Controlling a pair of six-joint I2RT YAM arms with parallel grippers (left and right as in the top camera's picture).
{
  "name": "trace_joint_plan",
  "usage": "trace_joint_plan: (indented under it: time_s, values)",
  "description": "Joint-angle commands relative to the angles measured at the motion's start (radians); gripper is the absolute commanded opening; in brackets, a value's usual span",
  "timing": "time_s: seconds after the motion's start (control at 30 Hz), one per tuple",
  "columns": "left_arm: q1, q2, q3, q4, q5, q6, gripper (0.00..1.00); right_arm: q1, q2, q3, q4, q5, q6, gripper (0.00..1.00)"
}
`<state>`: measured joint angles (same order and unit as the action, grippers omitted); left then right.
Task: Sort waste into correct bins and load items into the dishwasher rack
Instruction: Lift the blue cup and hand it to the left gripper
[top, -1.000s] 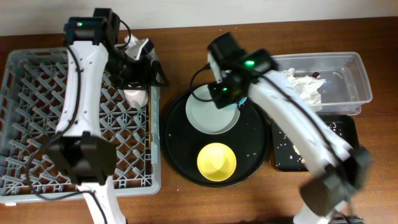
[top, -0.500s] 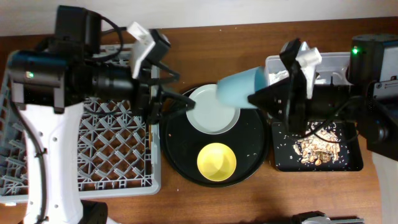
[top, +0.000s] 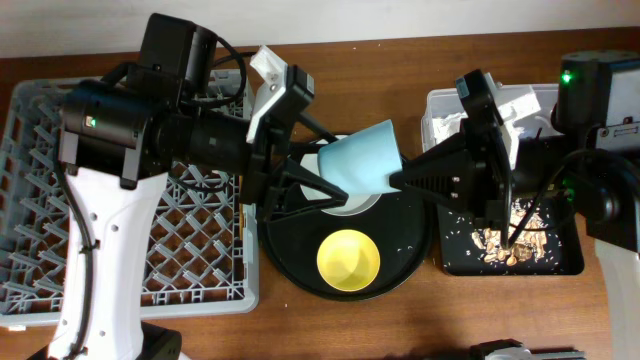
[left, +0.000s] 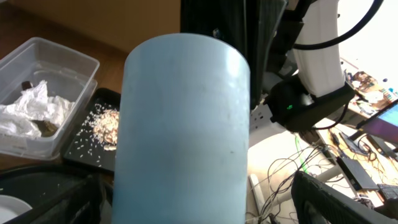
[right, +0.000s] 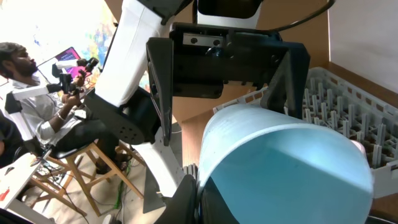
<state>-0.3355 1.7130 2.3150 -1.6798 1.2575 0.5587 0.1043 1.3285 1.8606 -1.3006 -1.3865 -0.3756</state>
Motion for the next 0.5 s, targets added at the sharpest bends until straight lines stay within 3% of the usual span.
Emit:
trace_joint_plan:
  time_s: [0.0, 0.03, 0.47]
  values:
    - [-0.005, 0.002, 0.006, 0.003, 0.049, 0.018, 0.89, -0.006, 0.004, 0.008, 0.025, -0.036, -0.013, 0.04]
    - [-0.005, 0.002, 0.006, 0.002, 0.049, 0.018, 0.84, -0.006, 0.004, 0.008, 0.035, -0.036, -0.013, 0.04]
    - [-0.042, 0.002, 0.006, 0.003, 0.044, 0.018, 0.82, -0.006, 0.004, 0.008, 0.135, -0.103, -0.009, 0.04]
